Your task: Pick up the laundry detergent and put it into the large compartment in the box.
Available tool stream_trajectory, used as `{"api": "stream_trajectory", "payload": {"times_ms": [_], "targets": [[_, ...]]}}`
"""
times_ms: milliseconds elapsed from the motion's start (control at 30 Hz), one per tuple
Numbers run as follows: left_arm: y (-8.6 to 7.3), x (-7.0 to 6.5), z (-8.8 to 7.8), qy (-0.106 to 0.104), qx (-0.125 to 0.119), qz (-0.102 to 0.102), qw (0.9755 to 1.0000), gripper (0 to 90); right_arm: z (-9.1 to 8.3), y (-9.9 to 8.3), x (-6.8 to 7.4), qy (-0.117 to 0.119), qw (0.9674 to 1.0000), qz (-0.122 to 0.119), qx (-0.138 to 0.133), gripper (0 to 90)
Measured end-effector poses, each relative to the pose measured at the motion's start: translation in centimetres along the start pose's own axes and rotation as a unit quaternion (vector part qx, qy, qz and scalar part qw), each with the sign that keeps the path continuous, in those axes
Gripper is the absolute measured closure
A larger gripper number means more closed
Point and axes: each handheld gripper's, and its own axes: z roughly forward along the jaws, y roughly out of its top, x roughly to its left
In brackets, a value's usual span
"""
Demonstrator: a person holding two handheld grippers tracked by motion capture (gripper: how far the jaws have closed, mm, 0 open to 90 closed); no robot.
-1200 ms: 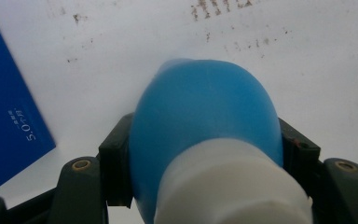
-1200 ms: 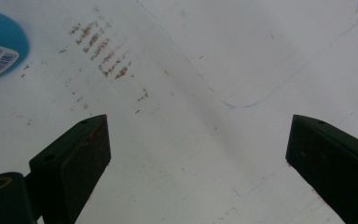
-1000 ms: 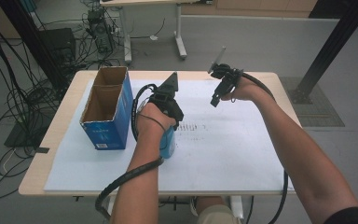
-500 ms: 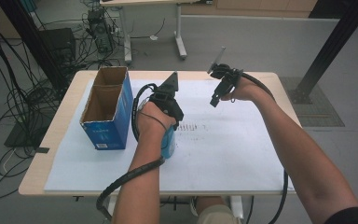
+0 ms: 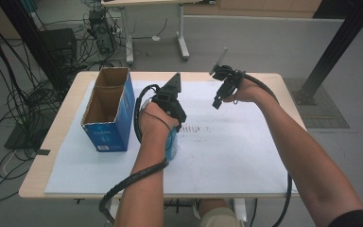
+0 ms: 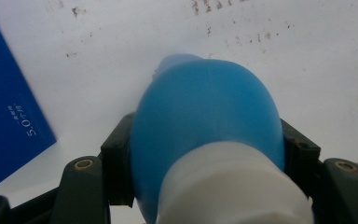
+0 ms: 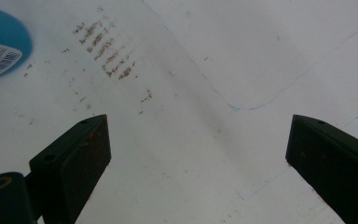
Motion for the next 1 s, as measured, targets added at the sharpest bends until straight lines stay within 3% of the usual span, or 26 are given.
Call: {"api": "stream_trajectory", "payload": {"times_ms": [1000], "targets": [[0.12,-0.55,-0.02,0.008,0.0,-0.002,1.0,38.0,0.24,0.22,0.26,-0.001,1.0,-0.004,0.0,6.0]]}}
